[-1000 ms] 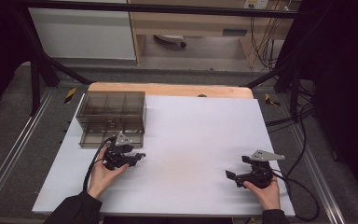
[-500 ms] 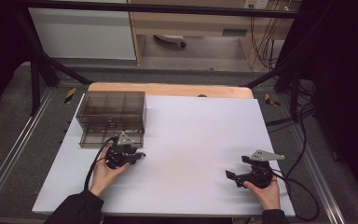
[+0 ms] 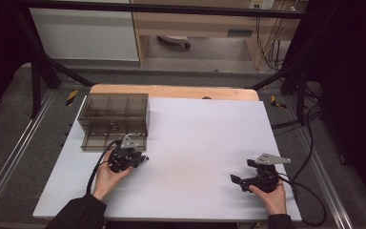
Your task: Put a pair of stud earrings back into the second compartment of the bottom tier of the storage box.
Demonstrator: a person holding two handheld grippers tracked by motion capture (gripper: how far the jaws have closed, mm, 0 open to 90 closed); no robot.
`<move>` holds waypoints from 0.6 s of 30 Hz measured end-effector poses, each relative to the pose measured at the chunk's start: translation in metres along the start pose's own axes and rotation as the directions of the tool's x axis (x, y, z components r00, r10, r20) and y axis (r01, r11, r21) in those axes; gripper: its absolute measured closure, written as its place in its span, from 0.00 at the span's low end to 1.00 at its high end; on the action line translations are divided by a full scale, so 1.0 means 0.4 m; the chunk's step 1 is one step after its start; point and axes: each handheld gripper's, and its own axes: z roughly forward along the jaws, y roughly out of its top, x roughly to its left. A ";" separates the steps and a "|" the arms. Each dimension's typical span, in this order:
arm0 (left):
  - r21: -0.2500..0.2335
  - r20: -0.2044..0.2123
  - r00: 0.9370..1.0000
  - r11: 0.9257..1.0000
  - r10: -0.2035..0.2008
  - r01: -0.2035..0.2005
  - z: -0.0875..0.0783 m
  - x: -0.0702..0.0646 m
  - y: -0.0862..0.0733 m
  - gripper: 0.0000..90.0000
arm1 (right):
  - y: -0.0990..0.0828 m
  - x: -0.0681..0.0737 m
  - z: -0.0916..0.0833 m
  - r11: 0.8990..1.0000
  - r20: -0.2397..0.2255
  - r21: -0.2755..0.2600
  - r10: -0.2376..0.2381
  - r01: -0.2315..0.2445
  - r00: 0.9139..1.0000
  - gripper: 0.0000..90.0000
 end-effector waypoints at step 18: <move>-0.019 -0.010 1.000 1.000 0.002 -0.002 -0.014 -0.001 0.002 0.83 | 0.000 0.000 0.000 1.000 -0.002 0.001 0.000 0.000 1.000 0.01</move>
